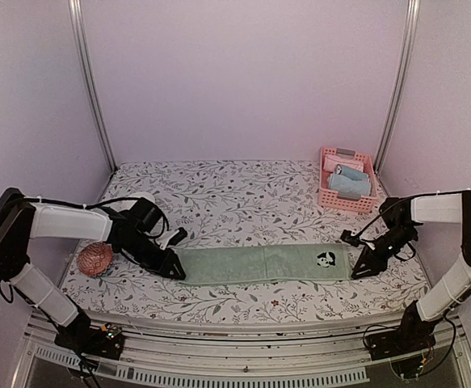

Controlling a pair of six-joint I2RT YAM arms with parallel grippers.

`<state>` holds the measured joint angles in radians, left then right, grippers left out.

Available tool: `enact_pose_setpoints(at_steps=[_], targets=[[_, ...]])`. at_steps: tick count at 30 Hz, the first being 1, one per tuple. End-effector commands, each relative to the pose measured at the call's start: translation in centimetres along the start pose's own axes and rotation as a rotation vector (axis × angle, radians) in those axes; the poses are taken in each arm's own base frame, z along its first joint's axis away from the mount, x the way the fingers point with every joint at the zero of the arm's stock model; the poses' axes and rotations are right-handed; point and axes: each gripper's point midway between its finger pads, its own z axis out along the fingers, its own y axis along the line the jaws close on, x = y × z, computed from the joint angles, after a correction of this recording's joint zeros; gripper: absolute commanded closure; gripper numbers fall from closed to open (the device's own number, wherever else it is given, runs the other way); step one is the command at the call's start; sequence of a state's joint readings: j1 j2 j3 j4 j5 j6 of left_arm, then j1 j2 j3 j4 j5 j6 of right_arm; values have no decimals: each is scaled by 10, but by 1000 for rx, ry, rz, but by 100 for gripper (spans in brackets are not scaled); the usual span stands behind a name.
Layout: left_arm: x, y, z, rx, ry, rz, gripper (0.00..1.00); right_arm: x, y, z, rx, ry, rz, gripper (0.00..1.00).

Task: Roll the towels
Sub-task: Fold the towel at the center of the board.

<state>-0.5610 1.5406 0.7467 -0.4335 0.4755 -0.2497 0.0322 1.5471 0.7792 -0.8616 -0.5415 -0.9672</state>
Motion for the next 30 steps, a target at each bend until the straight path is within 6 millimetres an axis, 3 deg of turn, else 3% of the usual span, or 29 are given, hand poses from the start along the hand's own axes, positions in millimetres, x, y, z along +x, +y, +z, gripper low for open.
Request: enact_pose_setpoints(at_steps=[1, 7, 12, 19, 24, 30], targets=[[-11, -24, -22, 65, -44, 50, 67, -27, 4, -30, 24, -67, -74, 67], [-55, -19, -44, -48, -163, 63, 68, -73, -12, -60, 64, -168, -52, 65], [-86, -8, -33, -92, -211, 3, 82, -89, -26, -41, 42, -172, 33, 74], [-90, 11, -1, -128, -196, -69, 99, -67, -58, 3, 76, -38, 202, 88], [-77, 30, 16, -190, -185, -135, 100, -53, -85, 17, 162, 22, 265, 90], [-61, 38, 32, -277, -168, -171, 100, -37, -122, 24, 275, 112, 297, 90]])
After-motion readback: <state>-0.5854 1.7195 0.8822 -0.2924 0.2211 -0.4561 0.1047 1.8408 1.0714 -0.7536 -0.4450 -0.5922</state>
